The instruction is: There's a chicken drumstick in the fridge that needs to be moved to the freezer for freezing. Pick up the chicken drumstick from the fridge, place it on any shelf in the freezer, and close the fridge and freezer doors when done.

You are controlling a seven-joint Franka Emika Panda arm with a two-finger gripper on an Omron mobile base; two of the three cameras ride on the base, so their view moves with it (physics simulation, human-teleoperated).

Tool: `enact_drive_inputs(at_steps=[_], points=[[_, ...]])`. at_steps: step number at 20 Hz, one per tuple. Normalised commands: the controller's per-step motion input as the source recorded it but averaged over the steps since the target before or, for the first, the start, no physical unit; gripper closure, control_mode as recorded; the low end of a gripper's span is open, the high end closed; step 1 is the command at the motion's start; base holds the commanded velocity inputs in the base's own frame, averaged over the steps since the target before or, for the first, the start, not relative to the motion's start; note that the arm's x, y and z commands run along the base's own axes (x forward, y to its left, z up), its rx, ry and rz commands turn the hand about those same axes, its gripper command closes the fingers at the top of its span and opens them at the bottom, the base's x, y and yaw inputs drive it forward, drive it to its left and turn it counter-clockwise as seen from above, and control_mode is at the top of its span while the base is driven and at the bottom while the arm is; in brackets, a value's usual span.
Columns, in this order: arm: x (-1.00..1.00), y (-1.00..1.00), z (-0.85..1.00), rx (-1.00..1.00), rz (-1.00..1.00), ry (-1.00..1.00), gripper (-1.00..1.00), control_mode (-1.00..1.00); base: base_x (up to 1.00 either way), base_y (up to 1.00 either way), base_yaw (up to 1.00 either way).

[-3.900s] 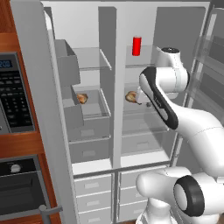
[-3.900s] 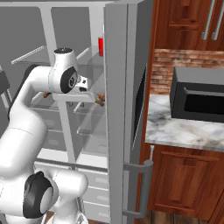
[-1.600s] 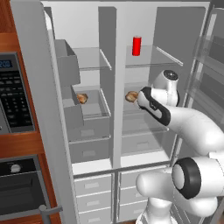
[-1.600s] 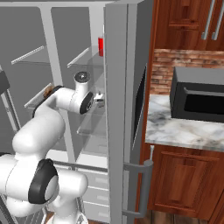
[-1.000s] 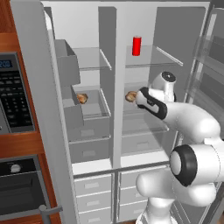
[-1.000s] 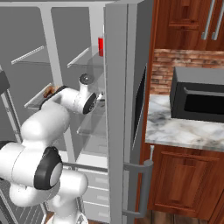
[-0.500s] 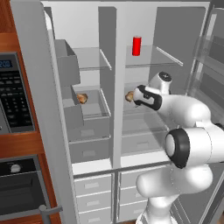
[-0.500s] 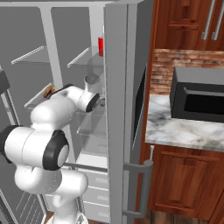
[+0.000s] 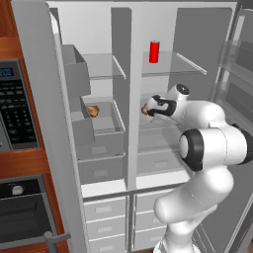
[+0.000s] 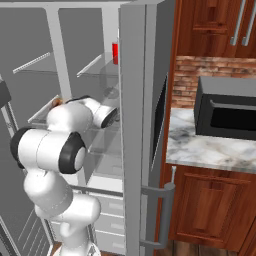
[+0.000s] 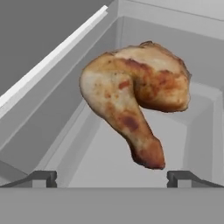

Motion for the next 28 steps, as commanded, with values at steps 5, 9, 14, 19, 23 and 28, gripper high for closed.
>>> enact_drive_inputs(at_steps=[5,9,14,19,23,28], points=[[0.4,0.0,-0.2,0.0,0.05,0.0,-1.0,-1.0,0.0,0.0,0.0],[0.39,0.0,-0.26,0.0,0.05,0.0,-1.0,-1.0,0.0,0.0,0.0],[0.37,0.0,-0.3,0.0,0.05,0.0,-1.0,-1.0,0.0,0.0,0.0],[0.2,0.06,-0.57,0.0,0.03,0.0,1.0,-1.0,0.0,0.0,0.0],[0.01,0.16,-0.75,0.0,0.03,0.0,1.0,-1.0,0.0,0.0,0.0],[-0.48,0.32,-0.74,-0.01,0.02,-0.1,1.0,-1.0,0.0,0.0,0.0]])
